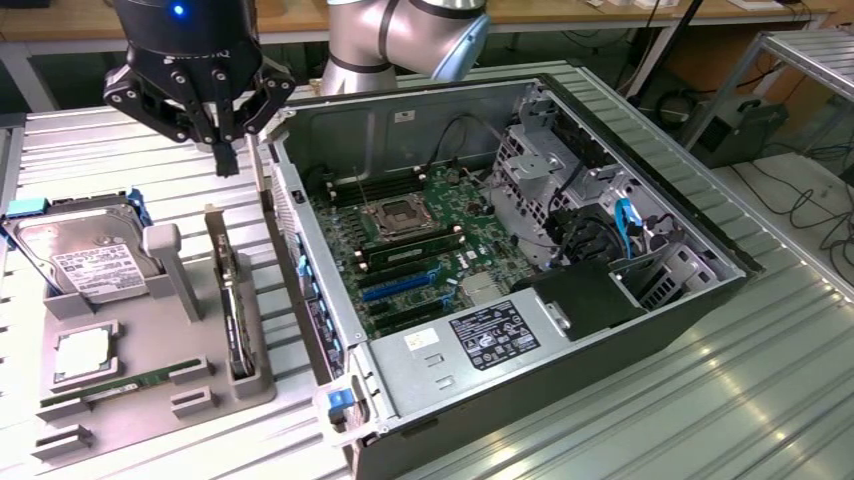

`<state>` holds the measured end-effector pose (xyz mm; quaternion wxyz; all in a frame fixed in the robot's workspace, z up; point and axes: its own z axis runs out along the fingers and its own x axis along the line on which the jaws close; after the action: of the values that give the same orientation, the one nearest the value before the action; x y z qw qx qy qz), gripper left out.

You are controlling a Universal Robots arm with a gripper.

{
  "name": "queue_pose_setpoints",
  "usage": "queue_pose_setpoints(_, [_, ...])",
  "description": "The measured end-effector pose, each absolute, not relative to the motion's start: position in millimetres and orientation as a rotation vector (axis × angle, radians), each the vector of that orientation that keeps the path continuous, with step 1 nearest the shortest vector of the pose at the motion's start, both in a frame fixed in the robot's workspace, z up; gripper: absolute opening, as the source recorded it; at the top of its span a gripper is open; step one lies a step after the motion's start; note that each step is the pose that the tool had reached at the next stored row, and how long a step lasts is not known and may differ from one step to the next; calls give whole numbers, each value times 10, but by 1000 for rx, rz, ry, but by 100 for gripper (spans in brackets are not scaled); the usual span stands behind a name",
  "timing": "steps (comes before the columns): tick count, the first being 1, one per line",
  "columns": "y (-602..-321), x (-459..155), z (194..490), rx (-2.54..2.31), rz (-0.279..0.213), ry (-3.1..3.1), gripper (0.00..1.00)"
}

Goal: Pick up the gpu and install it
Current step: 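Reach for the gpu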

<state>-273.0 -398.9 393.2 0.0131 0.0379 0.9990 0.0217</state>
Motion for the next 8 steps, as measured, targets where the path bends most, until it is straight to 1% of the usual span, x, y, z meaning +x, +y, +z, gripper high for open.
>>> queue_pose_setpoints(8, [-3989,-2767,3932,118,68,3113,11])
